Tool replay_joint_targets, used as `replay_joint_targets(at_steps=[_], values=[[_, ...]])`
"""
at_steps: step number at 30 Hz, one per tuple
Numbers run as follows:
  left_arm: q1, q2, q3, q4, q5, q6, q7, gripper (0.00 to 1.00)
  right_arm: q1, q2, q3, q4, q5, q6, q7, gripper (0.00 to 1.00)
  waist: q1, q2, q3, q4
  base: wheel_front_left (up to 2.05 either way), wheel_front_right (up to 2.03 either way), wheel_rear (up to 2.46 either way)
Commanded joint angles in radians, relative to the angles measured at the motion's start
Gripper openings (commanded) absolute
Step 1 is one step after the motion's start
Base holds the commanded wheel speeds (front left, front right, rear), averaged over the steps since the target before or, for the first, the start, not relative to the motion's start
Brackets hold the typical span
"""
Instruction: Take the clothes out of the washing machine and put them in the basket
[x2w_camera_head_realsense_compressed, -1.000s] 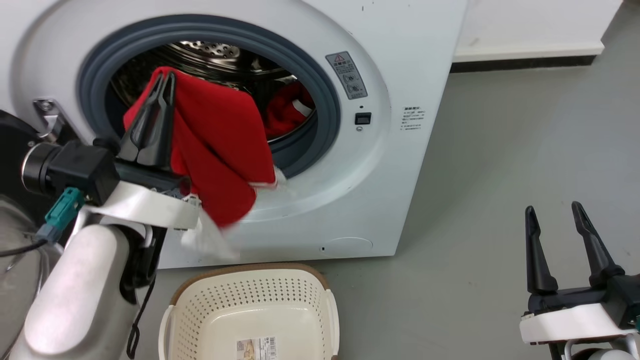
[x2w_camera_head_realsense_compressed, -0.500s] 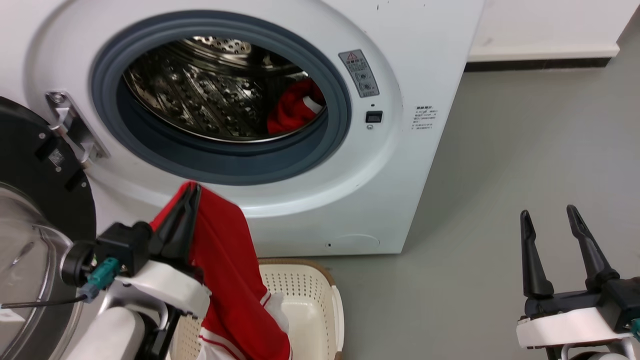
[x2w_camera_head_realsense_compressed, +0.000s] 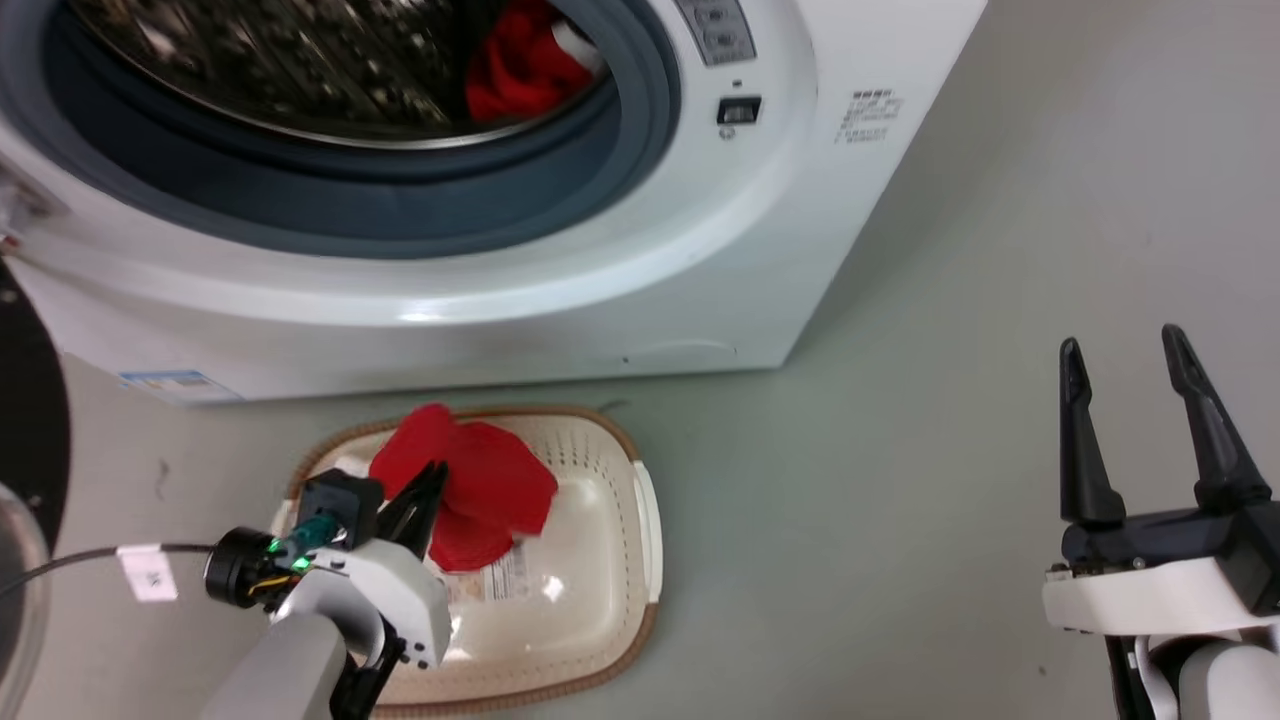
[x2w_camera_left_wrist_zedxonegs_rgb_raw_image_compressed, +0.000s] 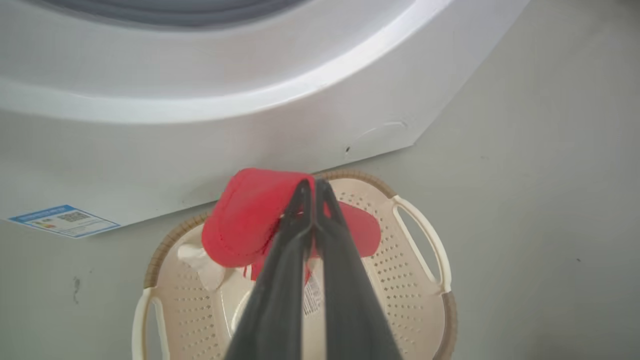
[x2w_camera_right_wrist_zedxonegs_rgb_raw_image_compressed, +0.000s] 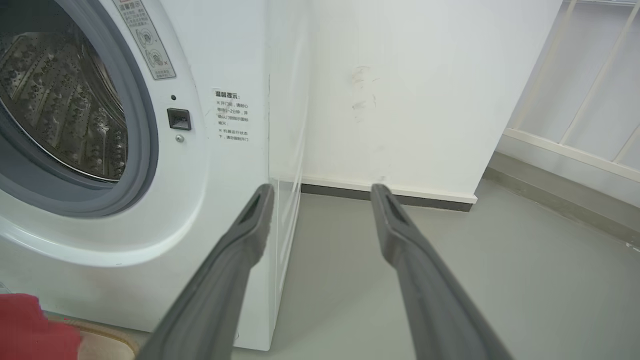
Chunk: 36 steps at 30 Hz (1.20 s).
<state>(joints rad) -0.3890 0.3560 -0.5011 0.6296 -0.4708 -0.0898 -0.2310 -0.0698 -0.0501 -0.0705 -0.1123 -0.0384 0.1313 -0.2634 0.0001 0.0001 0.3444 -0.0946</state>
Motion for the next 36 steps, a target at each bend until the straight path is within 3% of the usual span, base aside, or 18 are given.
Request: replay_joint_targets(at_steps=[1,7,16,31,32,33,36], values=[[-0.039,-0.011,-0.006,0.036,0.007,-0.007,-0.006,0.00,-0.024,0.000,0.002,-0.010,-0.005,-0.001,-0.002,1.00,-0.0001,-0.0001,0.083,-0.029,0.00,0.00,0.00],[-0.173,-0.041,-0.044,0.233,0.019,-0.032,-0.018,0.00,-0.057,0.000,0.010,-0.036,-0.003,-0.001,-0.002,1.00,-0.0001,-0.0001,0.213,-0.058,0.00,0.00,0.00],[-0.336,-0.037,-0.106,0.472,0.022,-0.039,-0.013,0.00,-0.093,0.000,0.026,-0.063,0.015,-0.001,-0.002,1.00,-0.0001,-0.0001,0.379,-0.099,0.00,0.00,0.00],[-0.452,-0.061,-0.123,0.611,-0.043,-0.040,-0.010,0.00,-0.106,0.000,0.032,-0.087,0.024,-0.001,-0.002,1.00,-0.0001,-0.0001,0.483,-0.110,0.00,0.00,0.00],[-0.446,-0.067,-0.127,0.609,-0.052,-0.040,-0.008,0.30,-0.107,0.000,0.034,-0.086,0.027,-0.001,-0.002,1.00,-0.0001,-0.0001,0.479,-0.110,0.00,0.00,0.00],[-0.442,-0.067,-0.127,0.612,-0.062,-0.040,-0.006,1.00,-0.107,0.000,0.035,-0.084,0.028,-0.001,-0.002,1.00,-0.0001,-0.0001,0.474,-0.110,0.00,0.00,0.00],[-0.433,-0.061,-0.136,0.619,-0.076,-0.040,-0.013,1.00,-0.110,0.000,0.033,-0.075,0.023,-0.001,-0.002,1.00,-0.0001,-0.0001,0.453,-0.105,0.00,0.00,0.00]])
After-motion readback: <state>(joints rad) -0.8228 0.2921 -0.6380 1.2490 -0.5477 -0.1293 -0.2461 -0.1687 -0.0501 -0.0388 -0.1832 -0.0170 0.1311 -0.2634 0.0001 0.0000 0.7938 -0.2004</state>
